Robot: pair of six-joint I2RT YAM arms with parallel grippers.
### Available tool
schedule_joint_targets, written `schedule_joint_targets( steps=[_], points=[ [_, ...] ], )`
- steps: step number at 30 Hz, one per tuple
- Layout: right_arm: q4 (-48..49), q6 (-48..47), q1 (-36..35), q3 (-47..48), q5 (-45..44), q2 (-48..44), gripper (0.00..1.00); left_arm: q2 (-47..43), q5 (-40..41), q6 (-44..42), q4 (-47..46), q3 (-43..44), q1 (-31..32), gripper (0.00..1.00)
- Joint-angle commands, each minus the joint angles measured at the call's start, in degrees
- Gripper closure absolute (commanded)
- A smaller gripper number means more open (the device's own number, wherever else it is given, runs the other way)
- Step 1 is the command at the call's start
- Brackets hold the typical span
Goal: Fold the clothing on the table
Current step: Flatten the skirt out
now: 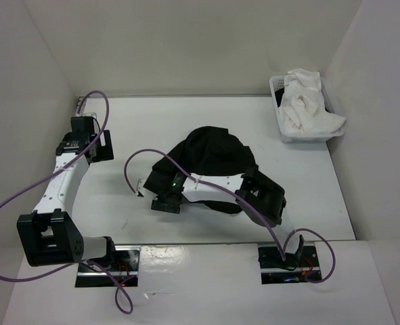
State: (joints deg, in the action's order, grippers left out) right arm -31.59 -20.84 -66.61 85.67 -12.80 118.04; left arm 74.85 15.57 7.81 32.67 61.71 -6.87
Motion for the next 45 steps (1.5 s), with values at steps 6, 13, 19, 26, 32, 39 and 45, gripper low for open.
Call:
schedule_joint_targets(
  steps=[6,13,19,26,32,39,45],
  points=[
    [2.9,0.2,-0.4,-0.9,-1.4,2.6,0.68,-1.3,-1.3,0.9,0.0,1.4,-0.2,0.00],
    [0.3,0.7,0.2,2.7,-3.1,-5.3,1.00,-1.8,-5.4,-0.4,0.0,1.4,-0.2,0.00],
    [-4.8,0.7,3.9,8.8,0.3,-17.3,1.00,-1.8,-11.5,-2.9,0.6,1.9,-0.2,0.00],
    [-5.5,0.7,11.0,8.2,3.8,-25.9,1.00,-7.6,-28.2,-9.4,-0.1,0.4,-0.2,0.06],
    [-5.5,0.7,13.8,7.7,10.0,-30.8,1.00,-11.8,-43.6,-19.7,-3.7,-2.6,4.8,0.13],
    [-7.9,-0.3,13.8,7.8,15.9,-32.3,1.00,-13.2,-49.3,-26.6,-11.3,-8.6,9.6,0.06],
    [-14.2,-3.6,13.8,12.1,25.2,-31.7,1.00,-13.2,-56.2,-33.1,-17.3,-13.2,8.9,0.04]
  ],
)
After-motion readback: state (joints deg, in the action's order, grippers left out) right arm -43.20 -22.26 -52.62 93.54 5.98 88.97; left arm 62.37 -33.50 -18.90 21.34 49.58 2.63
